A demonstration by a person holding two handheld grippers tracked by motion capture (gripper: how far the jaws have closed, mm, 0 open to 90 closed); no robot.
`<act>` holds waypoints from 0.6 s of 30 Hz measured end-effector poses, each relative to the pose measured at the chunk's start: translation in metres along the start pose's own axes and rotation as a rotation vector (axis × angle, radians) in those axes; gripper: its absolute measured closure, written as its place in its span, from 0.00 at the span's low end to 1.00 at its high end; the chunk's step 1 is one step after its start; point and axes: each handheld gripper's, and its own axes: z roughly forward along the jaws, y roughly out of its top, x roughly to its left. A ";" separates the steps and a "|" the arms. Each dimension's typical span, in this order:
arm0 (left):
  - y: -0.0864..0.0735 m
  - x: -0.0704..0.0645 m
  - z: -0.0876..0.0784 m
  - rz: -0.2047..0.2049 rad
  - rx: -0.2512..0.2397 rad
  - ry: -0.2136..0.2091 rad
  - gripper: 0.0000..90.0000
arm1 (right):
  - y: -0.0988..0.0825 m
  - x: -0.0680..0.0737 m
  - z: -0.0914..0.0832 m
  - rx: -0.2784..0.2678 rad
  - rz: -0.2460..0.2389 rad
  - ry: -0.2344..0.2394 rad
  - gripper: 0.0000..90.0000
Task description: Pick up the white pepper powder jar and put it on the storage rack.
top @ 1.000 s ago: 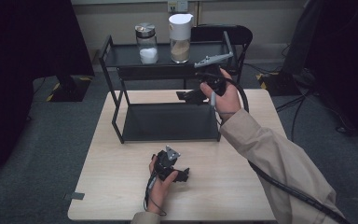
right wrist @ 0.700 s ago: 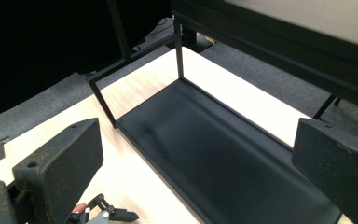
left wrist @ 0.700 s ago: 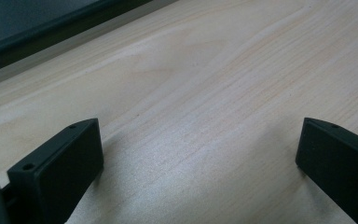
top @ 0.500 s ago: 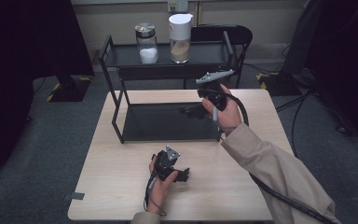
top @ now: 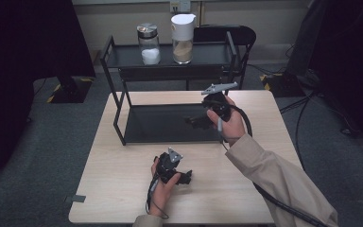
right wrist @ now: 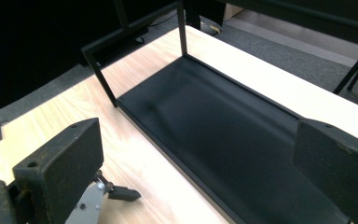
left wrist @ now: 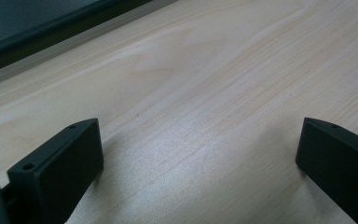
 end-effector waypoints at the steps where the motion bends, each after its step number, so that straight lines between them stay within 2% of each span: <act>1: 0.000 0.000 0.000 0.000 0.000 0.000 0.00 | -0.003 -0.002 0.000 0.000 0.004 0.006 0.01; 18: 0.000 0.000 0.000 -0.001 -0.001 0.000 0.00 | -0.049 -0.011 0.003 0.019 0.035 0.029 0.01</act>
